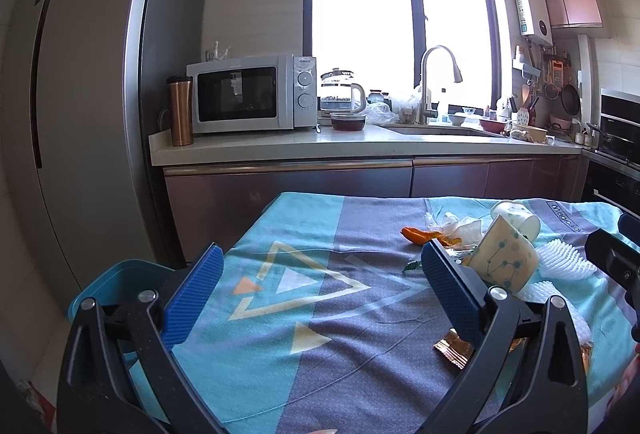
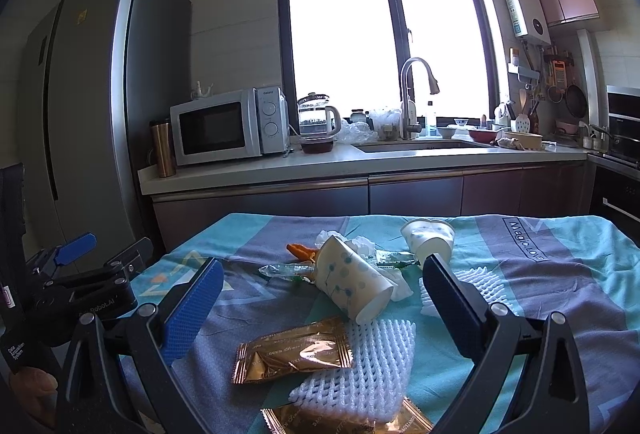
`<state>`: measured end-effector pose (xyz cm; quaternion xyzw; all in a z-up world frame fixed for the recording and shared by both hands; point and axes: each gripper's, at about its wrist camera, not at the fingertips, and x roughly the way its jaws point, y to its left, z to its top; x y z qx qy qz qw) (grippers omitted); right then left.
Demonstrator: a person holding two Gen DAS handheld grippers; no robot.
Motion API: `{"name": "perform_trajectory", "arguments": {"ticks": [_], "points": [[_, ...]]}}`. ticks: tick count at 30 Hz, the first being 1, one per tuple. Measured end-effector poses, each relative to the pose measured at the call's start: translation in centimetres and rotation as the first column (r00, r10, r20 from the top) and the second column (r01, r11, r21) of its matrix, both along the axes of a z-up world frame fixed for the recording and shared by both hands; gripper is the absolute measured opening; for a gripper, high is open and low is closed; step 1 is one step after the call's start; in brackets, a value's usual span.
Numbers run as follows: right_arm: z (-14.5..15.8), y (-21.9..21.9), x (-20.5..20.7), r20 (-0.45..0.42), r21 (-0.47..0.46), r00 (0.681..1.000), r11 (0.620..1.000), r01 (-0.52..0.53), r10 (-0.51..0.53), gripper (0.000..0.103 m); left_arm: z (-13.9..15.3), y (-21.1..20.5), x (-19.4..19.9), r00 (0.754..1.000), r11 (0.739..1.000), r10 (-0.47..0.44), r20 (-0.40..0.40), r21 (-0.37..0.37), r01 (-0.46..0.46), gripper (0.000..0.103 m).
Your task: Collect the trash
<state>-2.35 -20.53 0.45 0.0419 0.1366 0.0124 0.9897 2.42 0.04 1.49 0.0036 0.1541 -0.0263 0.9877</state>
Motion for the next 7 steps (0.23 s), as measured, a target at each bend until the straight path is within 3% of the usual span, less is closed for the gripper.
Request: {"name": "perform_trajectory", "arguments": {"ticks": [7], "points": [[-0.14, 0.30, 0.04, -0.003, -0.001, 1.000, 1.000, -0.007, 0.007, 0.096, -0.48, 0.16, 0.38, 0.999, 1.000, 0.008, -0.035, -0.012, -0.009, 0.098]]}}
